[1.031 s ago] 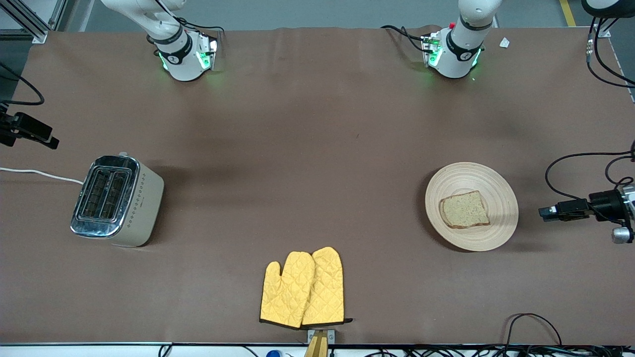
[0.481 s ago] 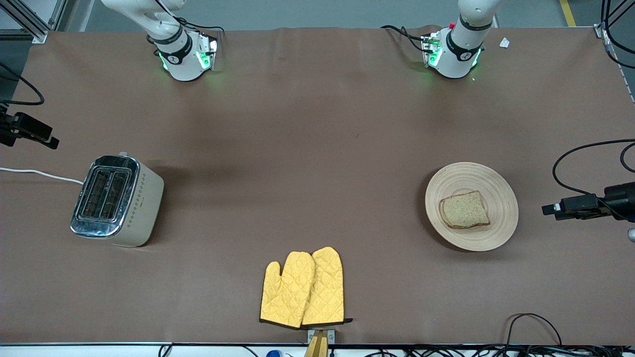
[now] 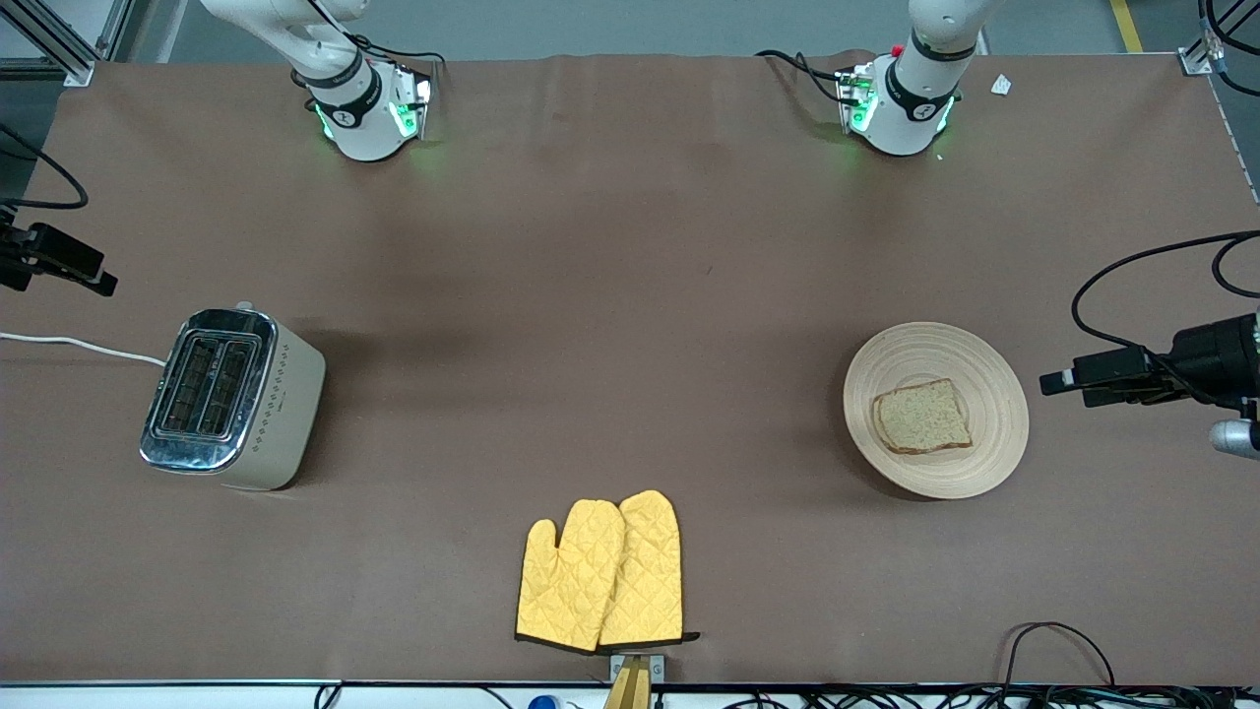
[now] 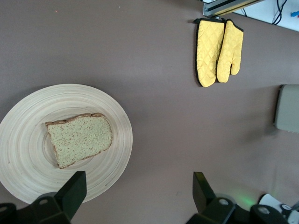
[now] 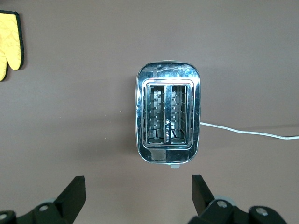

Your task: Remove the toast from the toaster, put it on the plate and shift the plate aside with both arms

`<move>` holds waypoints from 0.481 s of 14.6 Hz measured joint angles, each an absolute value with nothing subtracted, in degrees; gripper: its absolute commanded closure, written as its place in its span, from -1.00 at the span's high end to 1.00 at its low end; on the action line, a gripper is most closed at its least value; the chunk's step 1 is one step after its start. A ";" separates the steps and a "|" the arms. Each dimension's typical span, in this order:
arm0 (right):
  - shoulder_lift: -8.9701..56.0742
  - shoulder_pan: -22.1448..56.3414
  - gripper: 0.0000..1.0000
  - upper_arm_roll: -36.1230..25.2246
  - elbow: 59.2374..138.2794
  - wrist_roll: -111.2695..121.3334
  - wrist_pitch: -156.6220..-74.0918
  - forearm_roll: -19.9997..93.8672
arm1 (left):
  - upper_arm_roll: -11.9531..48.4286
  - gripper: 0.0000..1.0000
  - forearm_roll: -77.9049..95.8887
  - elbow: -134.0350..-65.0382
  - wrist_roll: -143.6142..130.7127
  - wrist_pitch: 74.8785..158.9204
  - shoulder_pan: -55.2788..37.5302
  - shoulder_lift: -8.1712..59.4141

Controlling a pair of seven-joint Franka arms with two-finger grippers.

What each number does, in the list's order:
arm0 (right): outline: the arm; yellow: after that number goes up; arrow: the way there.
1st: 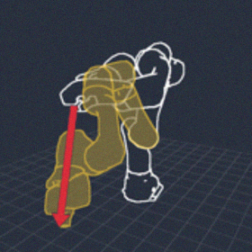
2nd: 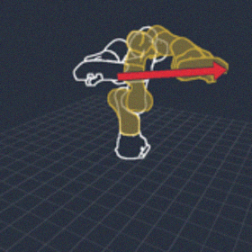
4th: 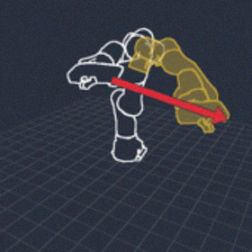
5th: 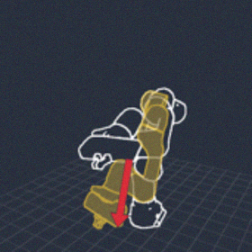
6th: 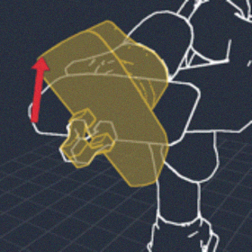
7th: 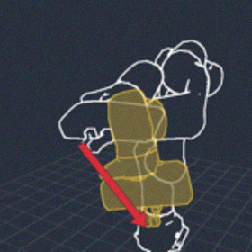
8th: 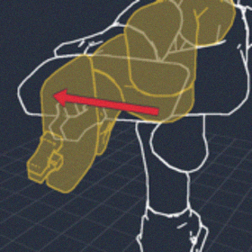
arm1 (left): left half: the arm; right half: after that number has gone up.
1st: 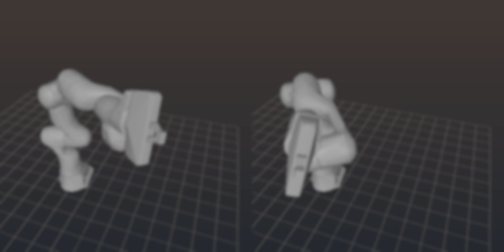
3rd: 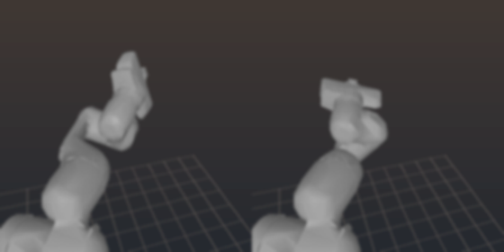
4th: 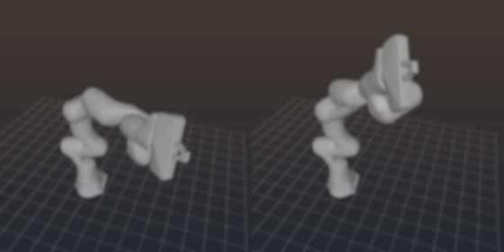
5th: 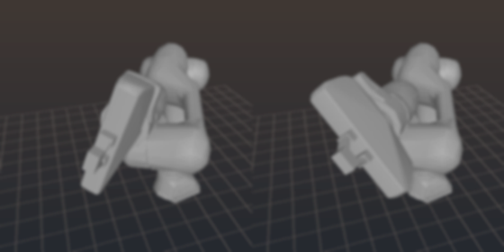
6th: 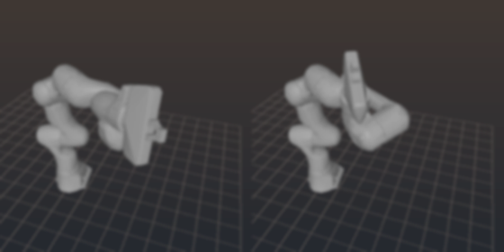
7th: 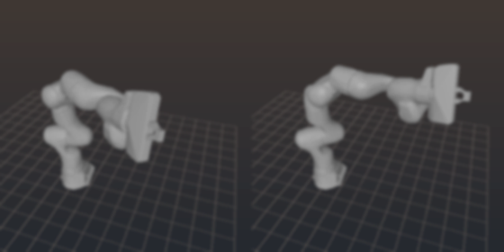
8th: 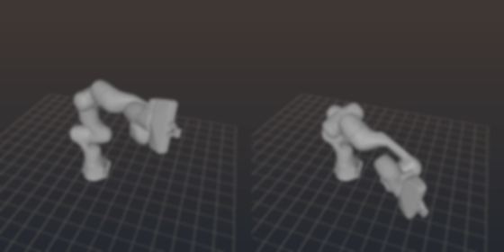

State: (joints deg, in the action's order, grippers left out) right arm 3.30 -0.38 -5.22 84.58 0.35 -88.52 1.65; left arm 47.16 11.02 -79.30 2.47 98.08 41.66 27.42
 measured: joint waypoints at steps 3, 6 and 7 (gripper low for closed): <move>3.30 -0.38 1.00 -5.22 84.58 0.35 -88.52 1.65 | 46.89 0.99 9.91 -79.33 0.08 97.02 38.79 25.51; 3.30 -0.38 1.00 -5.22 84.58 0.35 -88.51 1.65 | 40.78 0.99 9.72 -79.31 -2.24 96.44 30.74 22.41; 3.30 -0.37 1.00 -5.21 84.58 0.35 -88.50 1.65 | 36.44 0.99 9.72 -79.30 -3.04 95.80 26.01 20.78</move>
State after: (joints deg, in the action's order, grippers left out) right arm 3.30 -0.37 -5.21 84.58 0.35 -88.50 1.65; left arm 36.44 9.72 -79.30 -3.04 95.80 26.01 20.78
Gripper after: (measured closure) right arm 0.000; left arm 0.000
